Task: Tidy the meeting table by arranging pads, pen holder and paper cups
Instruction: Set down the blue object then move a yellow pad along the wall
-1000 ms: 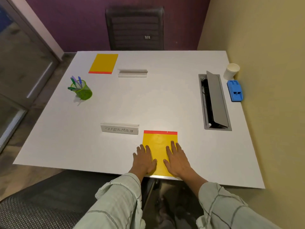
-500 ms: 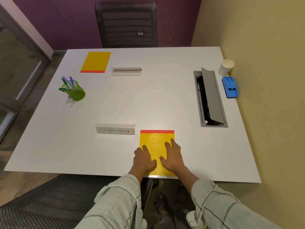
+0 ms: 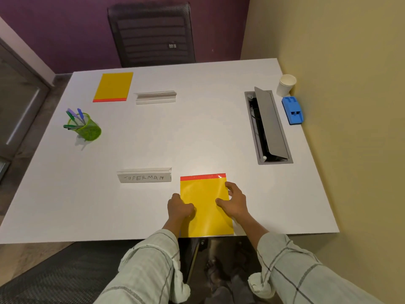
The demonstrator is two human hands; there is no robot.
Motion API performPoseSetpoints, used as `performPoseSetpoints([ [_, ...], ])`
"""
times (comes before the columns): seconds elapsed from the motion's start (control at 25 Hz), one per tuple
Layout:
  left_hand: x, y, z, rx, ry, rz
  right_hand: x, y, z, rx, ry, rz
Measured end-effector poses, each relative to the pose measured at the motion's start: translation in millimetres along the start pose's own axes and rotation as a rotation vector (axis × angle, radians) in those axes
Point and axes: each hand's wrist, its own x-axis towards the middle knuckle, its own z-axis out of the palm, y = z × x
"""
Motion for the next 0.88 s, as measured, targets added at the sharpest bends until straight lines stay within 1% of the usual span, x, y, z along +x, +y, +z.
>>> performPoseSetpoints([
  [0.2,-8.2,0.3,4.1,-0.222,0.087,0.052,-0.9,2.2,-8.8,0.049,-0.021,-0.021],
  [0.36,-12.6,16.3,6.6,-0.340,0.066,0.077,-5.8,-1.0,-20.1,0.057,-0.006,-0.074],
  [0.52,-19.9,40.0,18.7,-0.360,-0.012,0.121,-15.8,2.8,-45.1,-0.053,0.087,-0.144],
  [0.6,-26.5,54.0,31.4,-0.349,-0.039,0.137,-22.9,10.0,-63.0,-0.109,0.102,-0.164],
  [0.76,-43.8,80.6,67.4,-0.286,-0.065,0.232,-36.3,29.3,-110.5,-0.396,0.023,-0.168],
  [0.88,-59.5,96.4,95.4,-0.210,-0.126,0.322,-47.4,44.5,-145.3,-0.537,0.013,-0.152],
])
